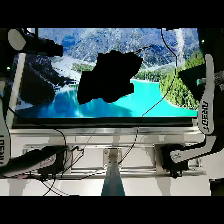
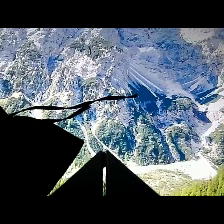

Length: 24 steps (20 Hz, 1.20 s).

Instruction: Fold the clothes and pants, and hang the long-sleeved shirts on hangers.

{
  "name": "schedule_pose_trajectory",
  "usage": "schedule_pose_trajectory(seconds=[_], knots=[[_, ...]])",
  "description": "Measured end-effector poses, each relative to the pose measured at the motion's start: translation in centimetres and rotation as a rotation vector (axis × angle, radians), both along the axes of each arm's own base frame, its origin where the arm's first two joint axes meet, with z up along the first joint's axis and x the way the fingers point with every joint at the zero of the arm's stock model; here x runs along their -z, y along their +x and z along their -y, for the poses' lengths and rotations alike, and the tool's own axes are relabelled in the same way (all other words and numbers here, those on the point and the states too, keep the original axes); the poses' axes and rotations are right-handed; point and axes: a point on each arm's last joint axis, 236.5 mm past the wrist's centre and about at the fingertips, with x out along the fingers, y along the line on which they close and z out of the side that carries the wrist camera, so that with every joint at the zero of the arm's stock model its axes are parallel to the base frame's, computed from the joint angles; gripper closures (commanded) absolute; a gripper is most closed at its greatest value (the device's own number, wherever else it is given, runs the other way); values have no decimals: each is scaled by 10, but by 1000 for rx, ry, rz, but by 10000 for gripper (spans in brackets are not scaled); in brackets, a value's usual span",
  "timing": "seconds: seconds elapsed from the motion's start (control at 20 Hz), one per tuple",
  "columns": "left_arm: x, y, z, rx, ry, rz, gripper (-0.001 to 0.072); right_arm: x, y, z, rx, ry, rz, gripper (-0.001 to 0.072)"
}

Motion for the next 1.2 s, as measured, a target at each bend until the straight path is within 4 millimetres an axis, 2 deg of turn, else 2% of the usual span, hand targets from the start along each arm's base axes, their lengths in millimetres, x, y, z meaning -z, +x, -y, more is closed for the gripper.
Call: schedule_pose_trajectory(seconds=[0.55, 0.85, 0.95, 1.1, 1.2], knots=[[0, 0, 0, 0, 0, 0, 699, -1, 1, 0, -1, 1, 4, 691], [0, 0, 0, 0, 0, 0, 698, -20, 15, -8, -6, 48, 103, 691], [0, 0, 2, 2, -9, -2, 699, -23, 12, -24, 0, 161, 96, 691], [-1, -1, 9, 9, -45, -5, 699, -20, 1, -68, -73, 314, 41, 691], [-1, 0, 10, 8, -54, 0, 699, 0, -18, -107, -195, 313, -48, 691]])
